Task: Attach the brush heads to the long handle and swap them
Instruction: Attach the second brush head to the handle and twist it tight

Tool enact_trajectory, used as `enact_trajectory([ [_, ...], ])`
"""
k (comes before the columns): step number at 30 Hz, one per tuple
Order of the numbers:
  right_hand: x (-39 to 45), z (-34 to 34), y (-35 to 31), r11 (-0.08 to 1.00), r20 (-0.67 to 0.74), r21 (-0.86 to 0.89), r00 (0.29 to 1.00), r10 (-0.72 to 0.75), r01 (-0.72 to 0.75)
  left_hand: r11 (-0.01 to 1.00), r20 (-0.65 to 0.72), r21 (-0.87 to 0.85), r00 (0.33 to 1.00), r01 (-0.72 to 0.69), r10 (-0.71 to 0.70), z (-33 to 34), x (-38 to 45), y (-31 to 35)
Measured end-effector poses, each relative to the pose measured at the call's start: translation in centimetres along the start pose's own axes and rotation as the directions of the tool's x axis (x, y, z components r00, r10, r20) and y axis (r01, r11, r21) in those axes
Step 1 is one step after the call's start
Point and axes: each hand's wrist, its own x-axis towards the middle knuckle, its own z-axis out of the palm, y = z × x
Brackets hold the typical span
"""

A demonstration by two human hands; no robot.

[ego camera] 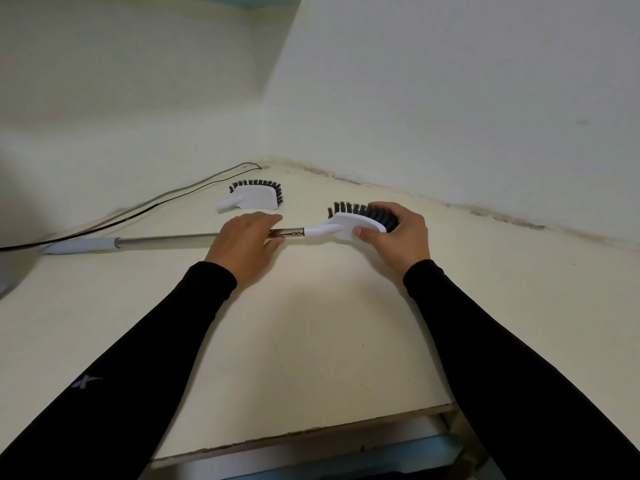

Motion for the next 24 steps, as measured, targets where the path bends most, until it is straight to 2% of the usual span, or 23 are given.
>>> enact_trajectory([
  [4, -0.1, 0.0, -0.1, 1.000, 0.007, 0.001, 1.000, -0.006, 0.006, 0.999, 0.110, 0.036, 0.994, -0.017, 0.013, -0.4, -0.1, -0.3],
  [7, -0.2, 0.0, -0.1, 1.000, 0.007, 0.020, 1.000, -0.001, 0.001, 1.000, 0.127, 0.020, 0.992, 0.017, -0.019, -0.9, -0.1, 0.0],
  [24, -0.1, 0.1, -0.4, 0.999, 0.004, 0.038, 1.000, 0.031, -0.032, 0.997, -0.037, 0.045, 0.998, 0.062, -0.060, -1.2, 0.0, 0.6],
])
